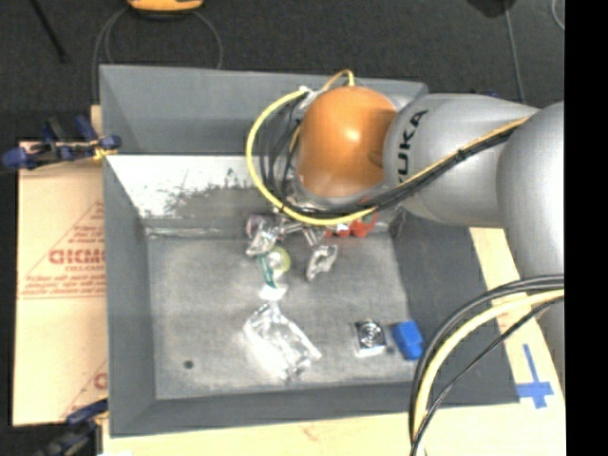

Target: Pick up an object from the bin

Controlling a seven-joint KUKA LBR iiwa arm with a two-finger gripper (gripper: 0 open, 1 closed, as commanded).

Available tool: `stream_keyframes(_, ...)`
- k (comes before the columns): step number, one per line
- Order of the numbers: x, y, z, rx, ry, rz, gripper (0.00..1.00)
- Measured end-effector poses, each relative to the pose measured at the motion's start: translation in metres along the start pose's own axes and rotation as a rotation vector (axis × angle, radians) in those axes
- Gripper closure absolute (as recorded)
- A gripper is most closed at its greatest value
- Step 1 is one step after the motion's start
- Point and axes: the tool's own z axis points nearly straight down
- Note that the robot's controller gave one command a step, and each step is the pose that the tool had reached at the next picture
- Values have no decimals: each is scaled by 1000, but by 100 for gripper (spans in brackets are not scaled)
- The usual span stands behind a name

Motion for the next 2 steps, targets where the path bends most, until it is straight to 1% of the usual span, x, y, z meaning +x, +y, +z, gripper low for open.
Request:
stream_keyframes(1,0,-1,-3,1,0,0,100)
stream_keyframes(2,0,-5,-46,-4,-1,6,100)
